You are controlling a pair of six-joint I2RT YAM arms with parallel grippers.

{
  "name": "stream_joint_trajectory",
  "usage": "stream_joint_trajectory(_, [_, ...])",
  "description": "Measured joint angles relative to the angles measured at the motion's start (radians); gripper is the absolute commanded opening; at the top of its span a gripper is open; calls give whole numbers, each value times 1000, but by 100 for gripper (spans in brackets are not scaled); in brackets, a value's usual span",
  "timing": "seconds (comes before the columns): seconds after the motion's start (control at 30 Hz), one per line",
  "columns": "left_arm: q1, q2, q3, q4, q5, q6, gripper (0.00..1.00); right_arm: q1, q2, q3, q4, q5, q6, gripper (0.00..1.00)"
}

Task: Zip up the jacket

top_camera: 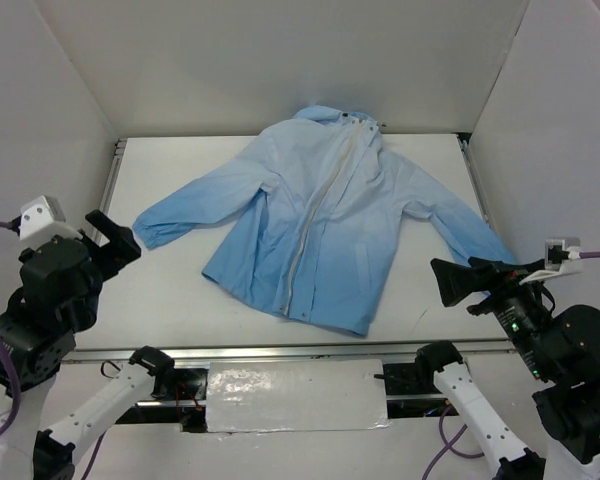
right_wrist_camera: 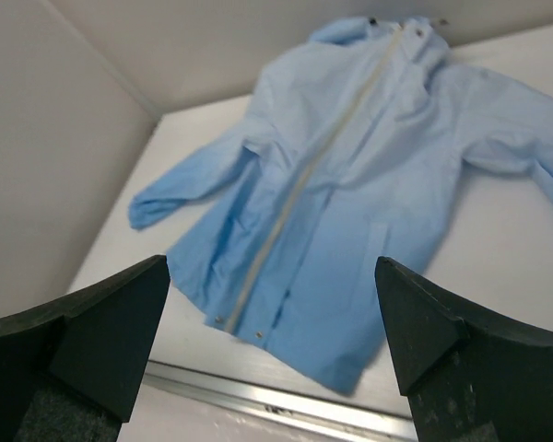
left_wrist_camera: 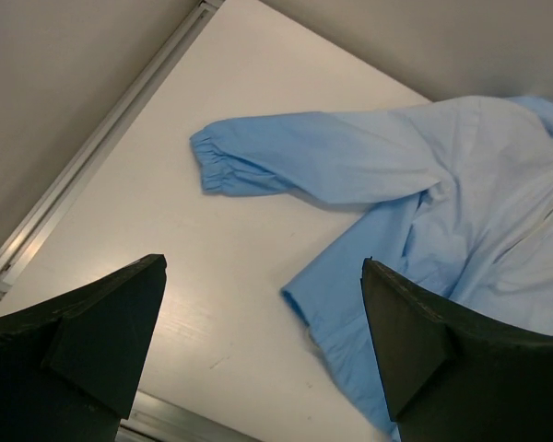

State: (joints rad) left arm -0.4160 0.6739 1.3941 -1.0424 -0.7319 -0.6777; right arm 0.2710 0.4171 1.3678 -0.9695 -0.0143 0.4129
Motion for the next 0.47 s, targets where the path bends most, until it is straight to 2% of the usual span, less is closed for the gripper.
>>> stream_joint_trajectory(0.23, [0,-103,-78,-92,2,50,99,140,-92,-8,-152,267,-22,100])
stream_joint_trajectory(0.47, [0,-153,-82,-133,2,50,99,170,-115,-85,-170,360,-22,100])
